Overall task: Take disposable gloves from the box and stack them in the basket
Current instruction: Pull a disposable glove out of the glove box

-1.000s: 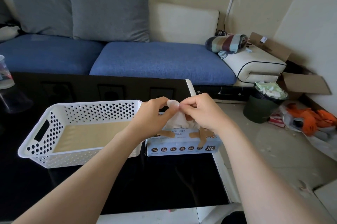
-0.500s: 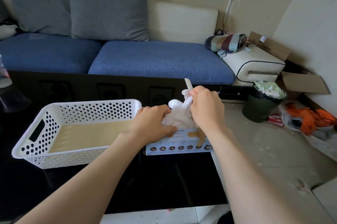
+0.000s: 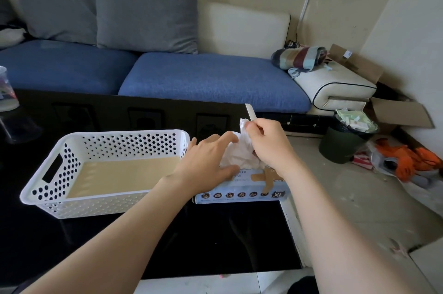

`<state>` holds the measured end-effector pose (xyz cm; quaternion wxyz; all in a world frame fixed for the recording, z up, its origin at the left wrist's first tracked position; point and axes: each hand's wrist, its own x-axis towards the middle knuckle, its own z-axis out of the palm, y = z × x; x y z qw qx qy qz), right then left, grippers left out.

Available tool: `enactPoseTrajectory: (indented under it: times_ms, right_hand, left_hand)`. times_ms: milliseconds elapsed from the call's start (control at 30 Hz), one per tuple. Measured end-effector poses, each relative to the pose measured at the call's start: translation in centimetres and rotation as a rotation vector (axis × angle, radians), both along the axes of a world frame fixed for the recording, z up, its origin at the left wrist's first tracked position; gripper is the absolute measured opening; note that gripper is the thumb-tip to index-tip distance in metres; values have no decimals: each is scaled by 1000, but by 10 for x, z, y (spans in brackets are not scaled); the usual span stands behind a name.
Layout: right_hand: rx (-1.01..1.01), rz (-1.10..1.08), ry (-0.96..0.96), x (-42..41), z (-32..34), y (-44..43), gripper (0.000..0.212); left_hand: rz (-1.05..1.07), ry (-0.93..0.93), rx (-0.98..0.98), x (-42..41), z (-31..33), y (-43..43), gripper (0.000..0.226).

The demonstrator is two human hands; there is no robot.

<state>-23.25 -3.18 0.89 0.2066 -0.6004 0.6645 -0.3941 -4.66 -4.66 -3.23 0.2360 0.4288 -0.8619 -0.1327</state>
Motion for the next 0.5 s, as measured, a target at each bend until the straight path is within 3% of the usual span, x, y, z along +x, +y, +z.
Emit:
enactPoseTrajectory:
  times_ms: [100, 167, 233, 300, 500]
  right_hand:
    - [-30, -15, -75, -5, 3, 2, 18]
    - [-26, 30, -78, -6, 5, 6, 27]
    - [-3, 124, -44, -6, 5, 8, 32]
    - [58, 215, -17, -5, 5, 9, 24]
    - [253, 191, 55, -11, -4, 7, 30]
  left_hand:
    - [11, 89, -58, -3, 4, 0, 28]
    - [59, 134, -122, -6, 8, -1, 18]
    - [126, 111, -190, -7, 11, -1, 18]
    - [172, 62, -242, -7, 12, 0, 20]
    - [135, 232, -346, -2, 20, 1, 13]
